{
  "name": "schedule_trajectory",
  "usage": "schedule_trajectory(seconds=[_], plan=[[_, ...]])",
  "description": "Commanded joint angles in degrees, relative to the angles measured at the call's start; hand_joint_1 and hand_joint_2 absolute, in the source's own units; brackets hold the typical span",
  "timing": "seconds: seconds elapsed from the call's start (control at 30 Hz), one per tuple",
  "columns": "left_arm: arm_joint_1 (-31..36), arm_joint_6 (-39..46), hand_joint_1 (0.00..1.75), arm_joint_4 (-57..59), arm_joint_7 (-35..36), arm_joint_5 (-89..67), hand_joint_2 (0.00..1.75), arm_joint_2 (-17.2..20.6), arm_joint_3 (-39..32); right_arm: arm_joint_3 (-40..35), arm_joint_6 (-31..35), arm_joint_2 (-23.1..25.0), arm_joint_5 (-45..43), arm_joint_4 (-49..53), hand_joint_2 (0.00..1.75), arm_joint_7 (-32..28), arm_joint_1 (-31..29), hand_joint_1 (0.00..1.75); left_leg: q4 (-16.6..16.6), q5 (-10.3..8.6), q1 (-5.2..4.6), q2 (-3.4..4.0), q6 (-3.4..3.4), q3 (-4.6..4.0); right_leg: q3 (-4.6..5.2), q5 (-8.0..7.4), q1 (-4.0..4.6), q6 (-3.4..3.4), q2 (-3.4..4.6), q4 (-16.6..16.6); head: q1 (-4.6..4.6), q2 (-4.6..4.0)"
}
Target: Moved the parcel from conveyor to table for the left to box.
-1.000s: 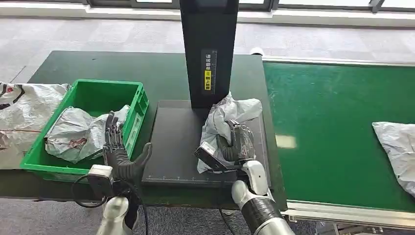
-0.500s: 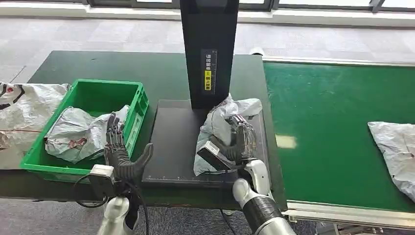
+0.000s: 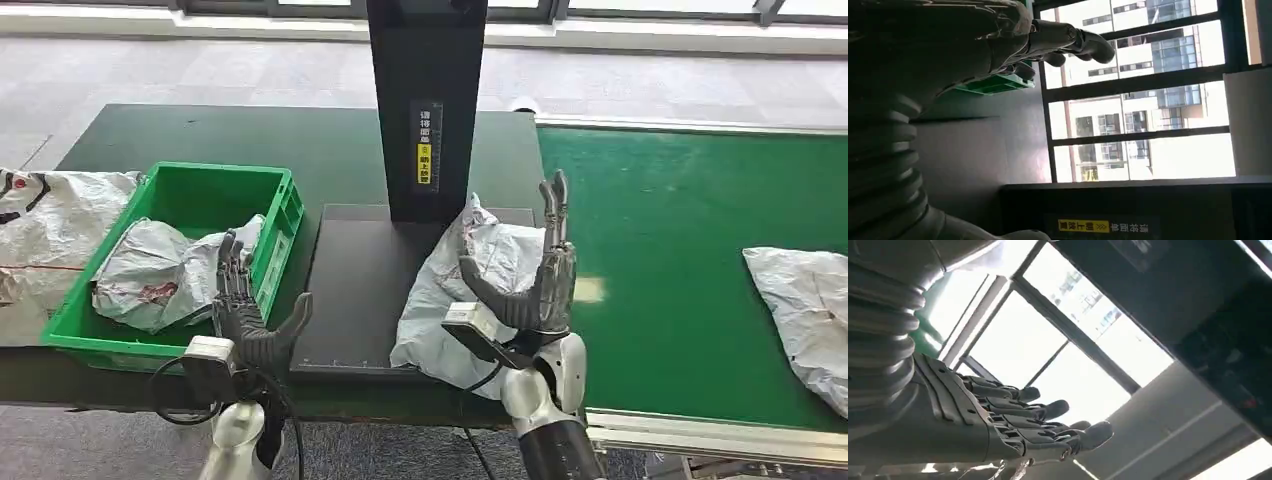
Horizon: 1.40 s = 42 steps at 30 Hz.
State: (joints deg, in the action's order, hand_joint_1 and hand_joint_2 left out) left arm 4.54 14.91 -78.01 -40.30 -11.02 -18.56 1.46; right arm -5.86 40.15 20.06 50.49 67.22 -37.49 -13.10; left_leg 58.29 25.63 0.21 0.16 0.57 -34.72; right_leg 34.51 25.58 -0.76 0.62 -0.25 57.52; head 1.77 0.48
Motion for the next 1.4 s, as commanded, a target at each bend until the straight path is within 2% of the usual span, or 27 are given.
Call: schedule_trajectory(seconds=[0.03,0.23,0.33,0.37,0.4,0.47,0.67,0.77,0.9,0.93,0.97,1.0,1.2,1.4], plan=[[-0.15,0.49,0.0,2.61,0.3,-0.43,1.75,-1.44,-0.33,2.88,-0.15,-0.06,-1.56,11.22,1.75,-1.25,5.24,0.0,-0.09,0.0,0.02,-0.19,0.0,0.14,-0.2,0.05,0.03,-0.02,-0.17,-0.1,0.0,0.0],[-0.13,0.49,0.0,3.51,0.3,-1.93,1.75,-1.36,0.1,2.94,-0.15,-0.06,-2.35,15.06,1.75,-2.51,6.81,0.0,-0.08,0.0,0.02,-0.18,0.0,0.16,-0.21,0.05,0.02,-0.02,-0.14,-0.09,0.0,0.0],[3.88,-1.7,0.0,8.07,0.3,-8.29,1.75,-0.43,4.7,2.24,-0.15,-0.06,-2.4,24.99,1.75,-2.51,9.03,0.0,-0.07,0.0,0.02,-0.25,0.0,0.14,-0.21,0.07,0.03,-0.02,-0.21,-0.08,0.0,0.0],[5.56,-0.98,0.0,9.79,0.3,-9.88,1.75,-0.9,5.91,1.9,-0.15,-0.06,-2.84,26.75,1.75,-2.51,9.53,0.0,-0.09,-0.02,0.02,-0.54,-0.01,0.15,-0.3,0.14,0.03,-0.03,-0.5,-0.1,0.0,0.0],[7.97,-0.95,0.0,11.87,0.3,-11.22,1.75,-1.35,7.75,1.06,-0.15,-0.06,-4.0,29.17,1.75,-2.51,9.91,0.0,-0.05,-0.03,0.01,-0.44,-0.01,0.1,-0.18,0.11,0.01,-0.02,-0.42,-0.06,0.0,0.0],[9.5,-0.83,0.0,13.46,0.3,-11.72,1.75,-1.44,8.87,0.56,-0.15,-0.06,-4.47,30.13,1.75,-2.51,10.02,0.0,0.01,-0.08,0.0,-0.66,-0.01,-0.02,-0.13,0.13,0.0,-0.02,-0.64,-0.01,0.0,0.0],[9.5,-0.83,0.0,13.46,0.3,-11.72,1.75,-1.44,8.87,0.56,-0.15,-0.06,-4.47,30.13,1.75,-2.51,10.02,0.0,-0.04,-0.02,-0.02,-0.17,0.01,0.12,-0.12,0.03,-0.02,-0.02,-0.15,-0.07,0.0,0.0],[16.24,1.87,0.0,20.93,4.58,-16.69,1.75,-1.44,13.63,-0.81,-0.15,-0.06,-5.6,32.52,1.75,-2.51,9.34,0.0,-0.04,-0.05,-0.01,-0.27,0.03,0.13,-0.13,0.02,-0.01,-0.05,-0.22,-0.05,0.0,0.0],[27.13,7.76,0.0,36.2,7.84,-10.76,1.75,-1.44,24.09,-2.44,-0.15,-0.06,-5.11,32.02,1.75,-2.51,9.21,0.0,0.02,-0.1,0.0,-0.39,0.01,0.06,-0.11,0.0,0.01,-0.02,-0.37,-0.02,0.0,0.0],[28.25,8.88,0.0,37.94,8.26,-9.87,1.75,-1.44,25.48,-2.37,-0.15,-0.06,-5.08,31.55,1.75,-2.51,9.0,0.0,0.0,-0.14,0.02,-0.54,-0.01,0.09,-0.21,0.0,0.02,-0.02,-0.51,-0.07,0.0,0.0],[28.25,8.88,0.0,37.94,8.26,-9.87,1.75,-1.44,25.48,-2.37,-0.15,-0.06,-5.08,31.55,1.75,-2.51,9.0,0.0,-0.02,-0.13,-0.03,-0.39,-0.03,0.13,-0.2,-0.03,-0.02,0.0,-0.36,-0.06,0.0,0.0],[29.82,9.9,0.0,40.64,9.0,-7.49,1.75,-1.44,28.2,-2.22,-0.15,-0.06,-5.24,30.99,1.75,-2.51,8.64,0.0,-0.02,-0.09,-0.01,-0.18,-0.03,0.15,-0.18,-0.09,-0.01,0.01,-0.12,-0.06,0.0,0.0],[34.47,12.25,0.0,49.75,13.71,-0.02,1.75,-1.44,40.04,-0.88,-0.15,-0.06,-5.42,31.15,1.75,-2.51,8.26,0.0,-0.06,-0.07,-0.03,-0.12,-0.01,0.24,-0.27,-0.13,-0.03,0.0,-0.05,-0.09,0.0,0.0],[34.47,12.25,0.0,49.75,13.71,-0.02,1.75,-1.44,40.04,-0.88,-0.15,-0.06,-5.42,31.15,1.75,-2.51,8.26,0.0,-0.08,-0.03,-0.02,0.06,-0.01,0.27,-0.24,-0.14,-0.02,-0.01,0.15,-0.1,0.0,0.0]])
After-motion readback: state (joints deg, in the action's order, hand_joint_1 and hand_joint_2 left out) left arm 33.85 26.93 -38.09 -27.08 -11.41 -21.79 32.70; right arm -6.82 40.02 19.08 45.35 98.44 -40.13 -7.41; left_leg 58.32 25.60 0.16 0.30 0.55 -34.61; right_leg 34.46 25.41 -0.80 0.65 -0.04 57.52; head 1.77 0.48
